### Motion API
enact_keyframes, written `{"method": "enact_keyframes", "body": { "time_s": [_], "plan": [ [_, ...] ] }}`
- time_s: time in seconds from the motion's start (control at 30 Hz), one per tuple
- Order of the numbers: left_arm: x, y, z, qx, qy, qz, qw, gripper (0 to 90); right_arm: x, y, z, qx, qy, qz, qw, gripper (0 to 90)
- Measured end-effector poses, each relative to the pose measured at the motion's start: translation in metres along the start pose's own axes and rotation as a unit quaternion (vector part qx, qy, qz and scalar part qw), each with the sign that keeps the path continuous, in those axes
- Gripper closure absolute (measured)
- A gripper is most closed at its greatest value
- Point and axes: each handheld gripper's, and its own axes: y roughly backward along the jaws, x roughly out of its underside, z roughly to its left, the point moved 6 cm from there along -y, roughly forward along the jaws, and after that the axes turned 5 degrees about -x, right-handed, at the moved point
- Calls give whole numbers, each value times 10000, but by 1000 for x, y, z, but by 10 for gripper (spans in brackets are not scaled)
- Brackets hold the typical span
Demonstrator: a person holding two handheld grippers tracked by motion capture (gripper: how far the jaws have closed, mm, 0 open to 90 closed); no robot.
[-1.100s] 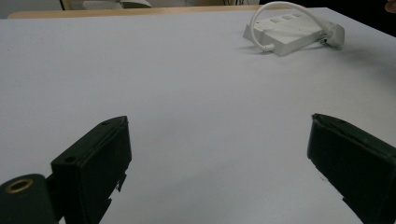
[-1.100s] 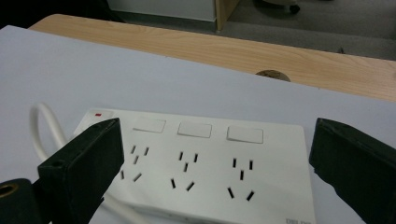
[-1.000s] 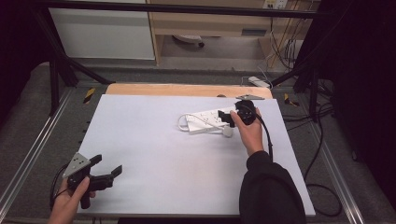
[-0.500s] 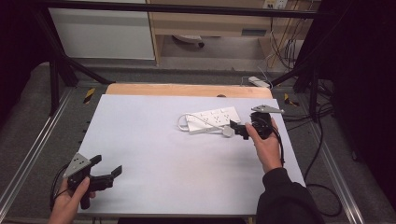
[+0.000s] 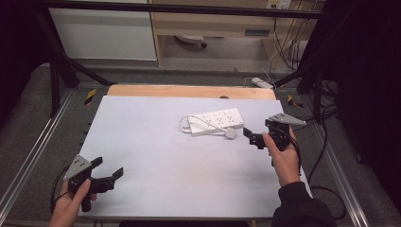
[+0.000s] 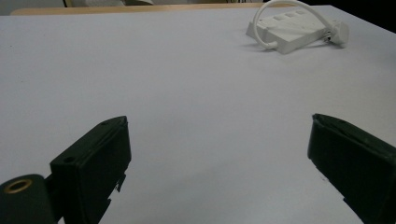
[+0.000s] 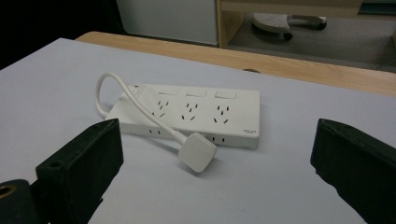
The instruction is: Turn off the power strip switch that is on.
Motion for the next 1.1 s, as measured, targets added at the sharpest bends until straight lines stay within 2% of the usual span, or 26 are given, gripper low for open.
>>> {"method": "enact_keyframes", "body": {
  "time_s": [0.37,0.63,0.9,1.1],
  "plan": [
    [0,0,-1,-15,-36,6,10000,58,4,18,6,-26,25,-157,9999,28],
    [0,0,-1,-11,-32,7,10000,58,9,31,8,40,82,-245,9997,29],
    [1,-1,-2,7,-58,33,10000,58,24,43,2,280,171,-331,9989,35],
    [1,-1,-3,12,-67,35,10000,58,38,45,0,262,139,-299,9991,29]
  ]
}}
